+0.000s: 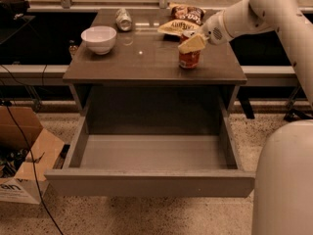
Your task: Place coke can into top drawer
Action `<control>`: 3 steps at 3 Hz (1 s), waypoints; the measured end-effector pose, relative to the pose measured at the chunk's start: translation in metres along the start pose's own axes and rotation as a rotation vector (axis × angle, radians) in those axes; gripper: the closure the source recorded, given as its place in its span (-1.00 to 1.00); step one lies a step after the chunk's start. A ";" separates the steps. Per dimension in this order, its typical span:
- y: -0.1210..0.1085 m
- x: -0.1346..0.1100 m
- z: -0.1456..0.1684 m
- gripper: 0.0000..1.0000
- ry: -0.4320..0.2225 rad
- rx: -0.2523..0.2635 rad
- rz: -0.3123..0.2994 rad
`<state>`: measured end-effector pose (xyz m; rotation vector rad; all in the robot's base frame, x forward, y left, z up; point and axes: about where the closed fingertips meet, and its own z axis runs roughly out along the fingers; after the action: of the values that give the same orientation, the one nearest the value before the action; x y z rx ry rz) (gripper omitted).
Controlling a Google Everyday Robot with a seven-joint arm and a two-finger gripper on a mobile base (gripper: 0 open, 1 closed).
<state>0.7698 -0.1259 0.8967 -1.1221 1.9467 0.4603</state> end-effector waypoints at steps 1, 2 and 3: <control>0.021 0.000 -0.016 0.68 -0.001 -0.001 -0.023; 0.072 -0.002 -0.053 1.00 -0.041 -0.034 -0.089; 0.138 0.009 -0.084 1.00 -0.081 -0.092 -0.168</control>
Offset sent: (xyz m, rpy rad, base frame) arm -0.1925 0.0123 0.0302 0.0012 -0.0980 0.2219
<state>0.6117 -0.1117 0.9280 -1.2934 1.7594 0.5004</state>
